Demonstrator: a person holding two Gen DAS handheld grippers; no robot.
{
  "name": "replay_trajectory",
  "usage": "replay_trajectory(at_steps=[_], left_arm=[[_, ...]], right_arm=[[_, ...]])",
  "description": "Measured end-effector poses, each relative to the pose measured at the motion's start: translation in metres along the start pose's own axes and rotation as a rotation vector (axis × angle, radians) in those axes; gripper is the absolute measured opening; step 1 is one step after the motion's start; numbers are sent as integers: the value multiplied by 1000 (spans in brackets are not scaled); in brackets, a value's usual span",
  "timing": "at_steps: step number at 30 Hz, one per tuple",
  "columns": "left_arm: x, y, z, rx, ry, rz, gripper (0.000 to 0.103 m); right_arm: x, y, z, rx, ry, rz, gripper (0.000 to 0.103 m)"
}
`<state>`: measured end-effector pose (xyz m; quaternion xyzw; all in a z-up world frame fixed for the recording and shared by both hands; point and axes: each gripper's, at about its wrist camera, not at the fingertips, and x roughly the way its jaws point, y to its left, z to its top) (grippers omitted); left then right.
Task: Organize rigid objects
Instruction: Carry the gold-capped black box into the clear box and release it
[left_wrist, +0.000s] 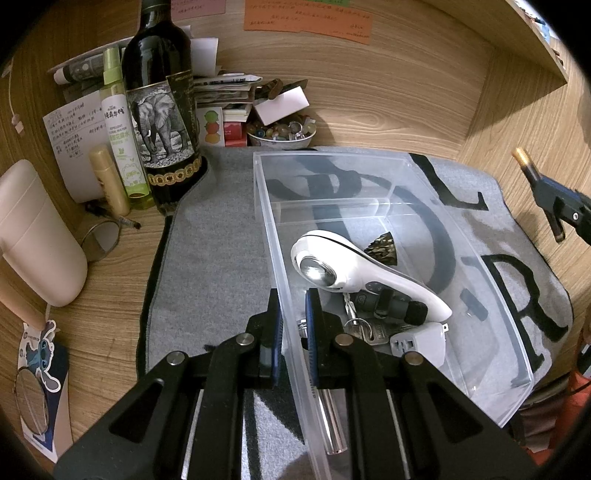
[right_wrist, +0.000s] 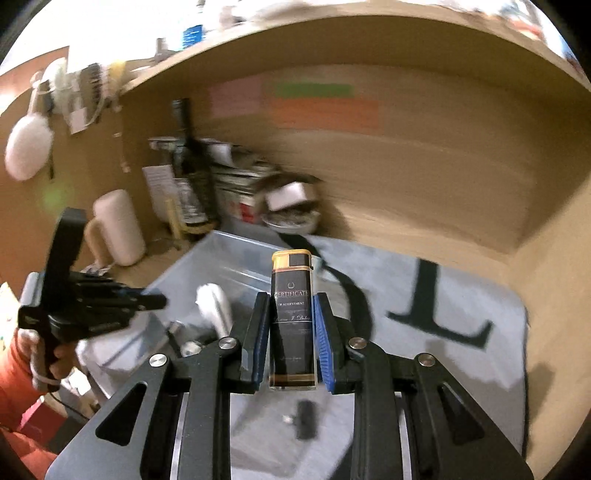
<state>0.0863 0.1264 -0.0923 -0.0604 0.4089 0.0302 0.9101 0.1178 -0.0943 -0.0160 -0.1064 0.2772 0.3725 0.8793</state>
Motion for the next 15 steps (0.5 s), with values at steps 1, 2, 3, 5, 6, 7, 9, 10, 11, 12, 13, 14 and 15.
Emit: replay_trajectory(at_steps=[1,2,3,5,6,7,9,10,11,12,13,14,15], left_arm=[[0,0,0,0,0,0,11],[0,0,0,0,0,-1,11],[0,0,0,0,0,-1,11],[0,0,0,0,0,0,11],[0,0,0,0,0,0,11],[0,0,0,1,0,0,11],[0,0,0,0,0,0,11],[0,0,0,1,0,-1,11],[0,0,-1,2,0,-1,11],[0,0,-2,3,0,0,11],[0,0,-2,4,0,0,11],[0,0,-2,4,1,1,11],[0,0,-3,5,1,2,11]], right_arm=[[4,7,2,-20,3,12,21],[9,14,4,-40,9,26,21],[13,19,6,-54,15,38,21],[24,32,8,-89,34,64,21],[26,36,9,-99,42,71,21],[31,40,9,-111,53,78,21],[42,47,8,-132,82,94,21],[49,51,6,-144,103,103,21],[54,53,5,-151,117,107,21],[58,55,4,-158,133,111,21],[64,57,2,-168,154,119,21],[70,61,0,-192,186,138,21],[73,63,-1,-205,201,147,21]])
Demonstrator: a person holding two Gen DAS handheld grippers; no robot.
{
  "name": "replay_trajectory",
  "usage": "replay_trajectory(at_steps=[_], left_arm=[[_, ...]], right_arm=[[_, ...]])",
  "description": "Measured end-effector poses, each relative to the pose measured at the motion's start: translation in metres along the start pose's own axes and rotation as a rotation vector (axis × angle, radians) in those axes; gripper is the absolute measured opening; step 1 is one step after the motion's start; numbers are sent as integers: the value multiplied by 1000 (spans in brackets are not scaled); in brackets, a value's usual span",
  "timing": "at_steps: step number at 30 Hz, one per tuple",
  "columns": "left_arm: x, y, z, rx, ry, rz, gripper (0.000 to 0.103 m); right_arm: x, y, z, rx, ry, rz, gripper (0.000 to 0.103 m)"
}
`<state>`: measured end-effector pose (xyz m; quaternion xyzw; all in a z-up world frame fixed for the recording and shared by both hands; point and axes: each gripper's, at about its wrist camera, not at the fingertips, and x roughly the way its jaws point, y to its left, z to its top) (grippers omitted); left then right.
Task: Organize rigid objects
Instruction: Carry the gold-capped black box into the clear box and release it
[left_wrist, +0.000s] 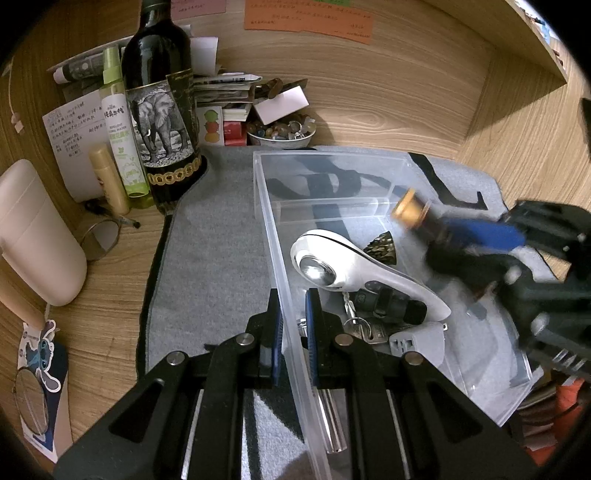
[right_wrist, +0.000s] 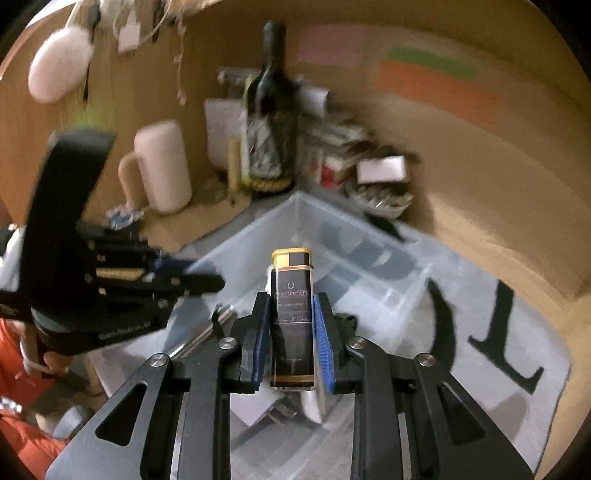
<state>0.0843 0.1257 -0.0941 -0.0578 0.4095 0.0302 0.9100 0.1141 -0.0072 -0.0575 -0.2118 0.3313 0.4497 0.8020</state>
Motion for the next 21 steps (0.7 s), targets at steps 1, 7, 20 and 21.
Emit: replay_trajectory(at_steps=[1,7,20,21], left_arm=[[0,0,0,1,0,1,11],[0,-1,-1,2,0,4,11],[-1,-2,-1,7,5,7,11],[-1,-2,-1,7,5,7,11]], right_arm=[[5,2,0,-15,20,7,21],[19,5,0,-44,79,21,21],[-13,-16,-2,52,4,-19,32],[-16,-17,-3,57,-4,-26,38]])
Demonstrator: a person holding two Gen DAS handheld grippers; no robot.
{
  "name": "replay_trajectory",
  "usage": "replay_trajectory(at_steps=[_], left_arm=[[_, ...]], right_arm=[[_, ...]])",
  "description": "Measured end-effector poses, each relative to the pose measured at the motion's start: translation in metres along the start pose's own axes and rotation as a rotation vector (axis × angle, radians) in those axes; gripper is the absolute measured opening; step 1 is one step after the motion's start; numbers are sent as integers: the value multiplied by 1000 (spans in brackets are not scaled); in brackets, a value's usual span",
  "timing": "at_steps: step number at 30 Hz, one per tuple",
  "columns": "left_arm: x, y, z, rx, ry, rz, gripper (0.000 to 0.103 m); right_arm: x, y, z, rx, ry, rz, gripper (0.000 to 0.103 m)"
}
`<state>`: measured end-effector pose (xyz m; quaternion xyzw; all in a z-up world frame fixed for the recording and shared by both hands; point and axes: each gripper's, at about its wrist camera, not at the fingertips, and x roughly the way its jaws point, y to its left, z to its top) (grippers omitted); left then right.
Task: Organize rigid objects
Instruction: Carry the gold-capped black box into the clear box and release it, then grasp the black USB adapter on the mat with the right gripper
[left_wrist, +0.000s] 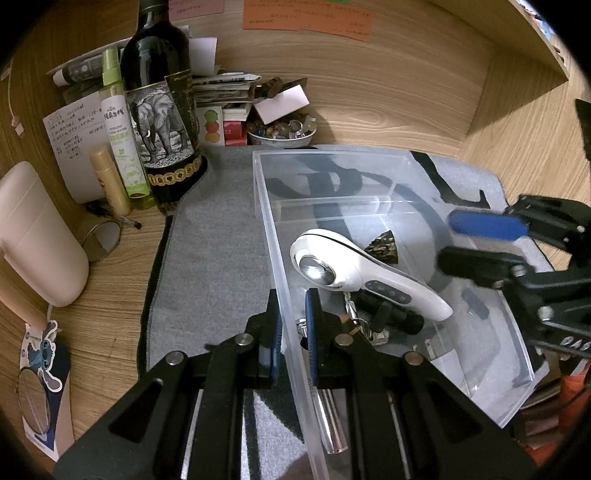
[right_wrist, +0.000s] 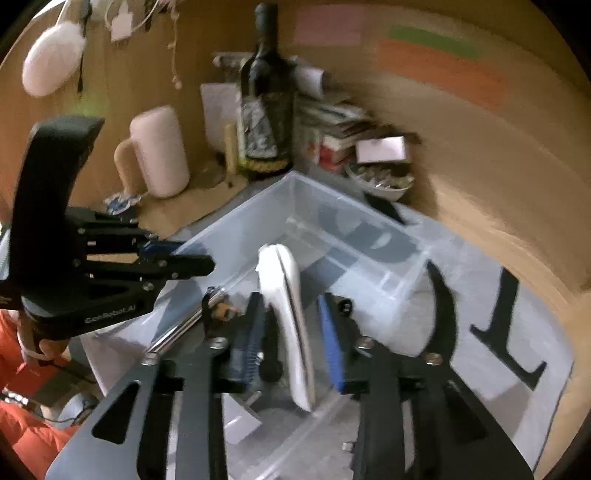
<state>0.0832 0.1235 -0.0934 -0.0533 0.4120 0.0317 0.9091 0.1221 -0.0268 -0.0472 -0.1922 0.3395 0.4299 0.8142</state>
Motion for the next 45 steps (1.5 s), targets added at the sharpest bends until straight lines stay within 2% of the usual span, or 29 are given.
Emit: replay_trajectory(at_steps=[1,6,10,15,22,26,35,39,41,45], left_arm=[[0,0,0,1,0,0,11],[0,1,1,0,1,0,11],[0,0,1,0,0,0,11],[0,0,1,0,0,0,11],[0,1,1,1,1,1,11],[0,2,1,-1,-1,1,11],[0,2,1,-1,-1,0,11],[0,2,0,-1,2,-2,11],[1,2,0,-1,3,-3,11],[1,2,0,-3,2,-5,11]], right_arm=[[-5,-3,-1,13,-16,-11,44],[-29,-18,-7,67,-69,-59,50],[-46,-34,-17,116,-99,-113,62],[-56,-53,-33,172,-91,-169,62],[-50,-74,-64,255,-26,-197,62],[-35,-77,-82,286,33,-178,62],[6,-64,-106,290,164,-113,62],[11,-58,-109,261,160,-133,62],[10,-58,-109,259,152,-140,57],[6,-65,-108,286,142,-135,24]])
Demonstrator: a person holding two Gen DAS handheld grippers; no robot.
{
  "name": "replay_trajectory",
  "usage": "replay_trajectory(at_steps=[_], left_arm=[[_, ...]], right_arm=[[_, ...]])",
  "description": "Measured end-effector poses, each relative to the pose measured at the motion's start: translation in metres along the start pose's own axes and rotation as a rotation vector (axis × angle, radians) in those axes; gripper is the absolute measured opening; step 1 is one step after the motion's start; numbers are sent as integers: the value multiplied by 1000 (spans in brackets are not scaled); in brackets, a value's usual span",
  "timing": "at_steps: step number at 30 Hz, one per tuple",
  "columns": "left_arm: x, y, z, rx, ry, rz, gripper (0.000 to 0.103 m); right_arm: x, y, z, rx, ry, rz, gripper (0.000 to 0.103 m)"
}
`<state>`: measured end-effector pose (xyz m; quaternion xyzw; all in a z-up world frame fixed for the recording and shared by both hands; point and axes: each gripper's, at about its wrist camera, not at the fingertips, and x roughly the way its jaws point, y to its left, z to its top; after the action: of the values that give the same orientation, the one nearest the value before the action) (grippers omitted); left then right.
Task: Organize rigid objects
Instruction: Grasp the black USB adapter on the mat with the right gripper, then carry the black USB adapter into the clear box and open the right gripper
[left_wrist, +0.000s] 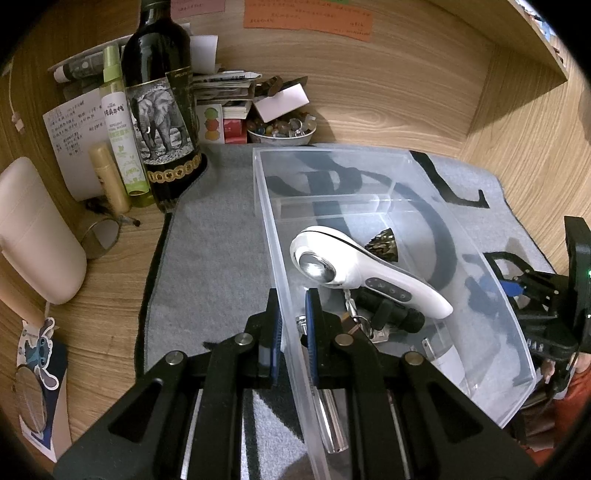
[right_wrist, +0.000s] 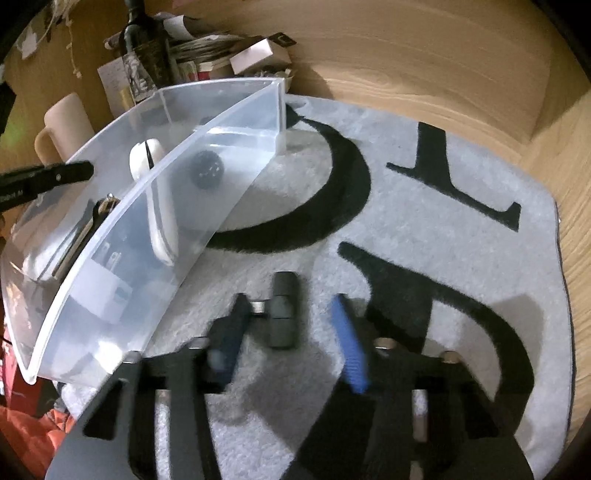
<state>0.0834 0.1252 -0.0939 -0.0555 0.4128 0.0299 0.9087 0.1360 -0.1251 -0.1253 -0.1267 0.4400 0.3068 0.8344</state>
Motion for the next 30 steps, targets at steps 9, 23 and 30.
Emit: replay_trajectory(at_steps=[9,23,30], left_arm=[[0,0,0,1,1,-1,11],[0,0,1,1,1,-1,11],[1,0,0,2,1,0,11]], right_arm=[[-13,-1,11,17,-58,-10,24],[-57,28,55,-74,-236,-2,24],[-59,58,73,-137,-279,62,24]])
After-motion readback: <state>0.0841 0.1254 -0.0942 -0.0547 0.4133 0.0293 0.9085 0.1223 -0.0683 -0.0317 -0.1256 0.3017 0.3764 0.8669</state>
